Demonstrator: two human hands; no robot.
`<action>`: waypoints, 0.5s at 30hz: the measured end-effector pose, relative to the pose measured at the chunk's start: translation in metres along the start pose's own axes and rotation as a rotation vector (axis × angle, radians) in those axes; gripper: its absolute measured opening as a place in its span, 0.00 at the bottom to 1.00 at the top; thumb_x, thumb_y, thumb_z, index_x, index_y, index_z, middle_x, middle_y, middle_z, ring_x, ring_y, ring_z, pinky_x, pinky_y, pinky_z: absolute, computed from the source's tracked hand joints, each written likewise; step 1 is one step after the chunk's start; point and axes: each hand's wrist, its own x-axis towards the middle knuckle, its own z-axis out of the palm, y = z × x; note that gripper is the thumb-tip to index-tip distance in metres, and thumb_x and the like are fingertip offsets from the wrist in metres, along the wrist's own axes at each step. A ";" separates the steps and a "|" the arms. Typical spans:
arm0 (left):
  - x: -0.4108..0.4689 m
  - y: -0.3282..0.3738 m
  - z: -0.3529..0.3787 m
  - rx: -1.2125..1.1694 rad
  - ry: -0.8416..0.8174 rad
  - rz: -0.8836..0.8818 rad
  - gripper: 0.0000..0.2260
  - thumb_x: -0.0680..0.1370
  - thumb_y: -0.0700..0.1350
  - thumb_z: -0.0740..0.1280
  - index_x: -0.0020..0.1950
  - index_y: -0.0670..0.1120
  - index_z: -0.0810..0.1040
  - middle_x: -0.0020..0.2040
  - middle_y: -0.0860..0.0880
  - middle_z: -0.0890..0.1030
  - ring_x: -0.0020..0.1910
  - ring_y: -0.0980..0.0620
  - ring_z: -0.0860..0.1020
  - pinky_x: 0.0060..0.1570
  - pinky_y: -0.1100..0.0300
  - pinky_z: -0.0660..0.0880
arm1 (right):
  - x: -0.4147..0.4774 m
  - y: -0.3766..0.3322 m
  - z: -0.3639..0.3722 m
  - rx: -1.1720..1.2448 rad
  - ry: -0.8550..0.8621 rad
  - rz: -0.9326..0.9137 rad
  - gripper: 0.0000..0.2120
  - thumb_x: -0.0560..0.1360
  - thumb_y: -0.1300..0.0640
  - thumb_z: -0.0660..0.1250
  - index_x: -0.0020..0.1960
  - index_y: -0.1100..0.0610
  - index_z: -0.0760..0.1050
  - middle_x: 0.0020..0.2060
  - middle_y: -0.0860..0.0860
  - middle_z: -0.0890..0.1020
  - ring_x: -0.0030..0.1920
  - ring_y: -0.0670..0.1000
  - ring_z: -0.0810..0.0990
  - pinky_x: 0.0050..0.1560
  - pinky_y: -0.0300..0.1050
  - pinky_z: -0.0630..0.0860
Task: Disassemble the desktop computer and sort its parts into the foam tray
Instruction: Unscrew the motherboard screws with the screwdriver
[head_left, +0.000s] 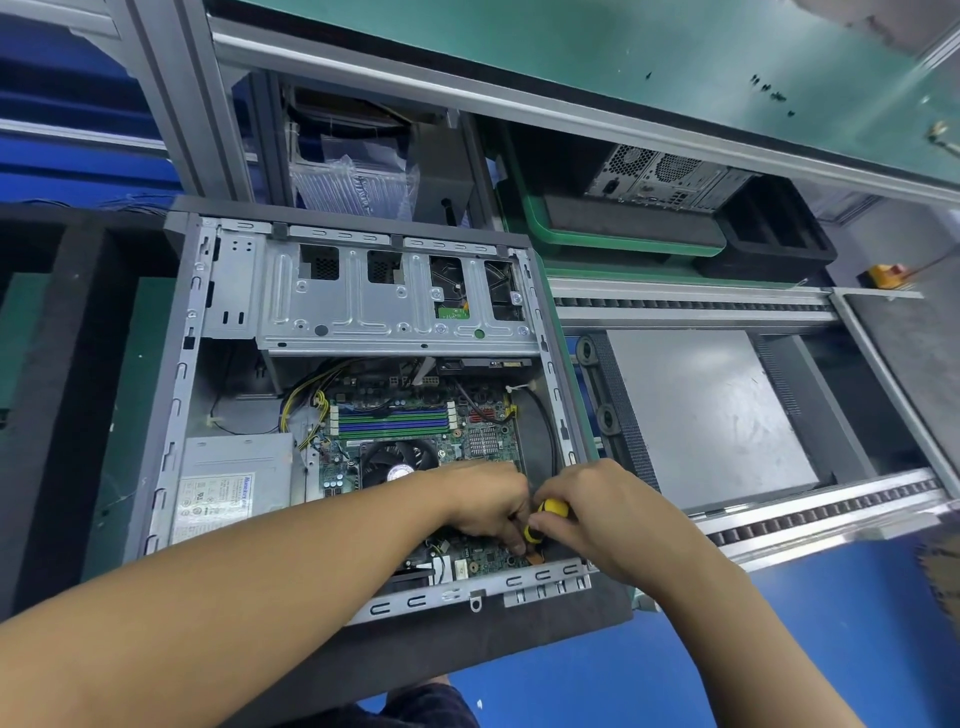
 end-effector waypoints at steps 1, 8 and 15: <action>0.000 0.000 0.000 -0.002 -0.002 0.000 0.11 0.73 0.56 0.74 0.46 0.50 0.85 0.26 0.61 0.70 0.26 0.64 0.68 0.26 0.66 0.59 | 0.000 0.000 0.000 0.006 -0.001 0.002 0.11 0.80 0.45 0.63 0.56 0.48 0.80 0.49 0.50 0.82 0.51 0.51 0.77 0.50 0.47 0.74; -0.001 0.002 -0.002 -0.004 -0.011 -0.004 0.10 0.73 0.56 0.74 0.46 0.50 0.85 0.23 0.62 0.68 0.24 0.66 0.69 0.25 0.66 0.58 | -0.001 0.000 -0.001 0.030 0.003 0.003 0.10 0.80 0.45 0.64 0.55 0.48 0.81 0.49 0.49 0.82 0.49 0.50 0.77 0.49 0.45 0.75; -0.003 0.005 -0.004 0.005 -0.015 0.032 0.10 0.74 0.54 0.74 0.49 0.50 0.86 0.23 0.70 0.71 0.30 0.73 0.71 0.27 0.71 0.57 | -0.003 -0.001 -0.002 0.019 -0.020 -0.001 0.10 0.80 0.46 0.64 0.55 0.47 0.81 0.49 0.49 0.80 0.51 0.50 0.75 0.50 0.44 0.73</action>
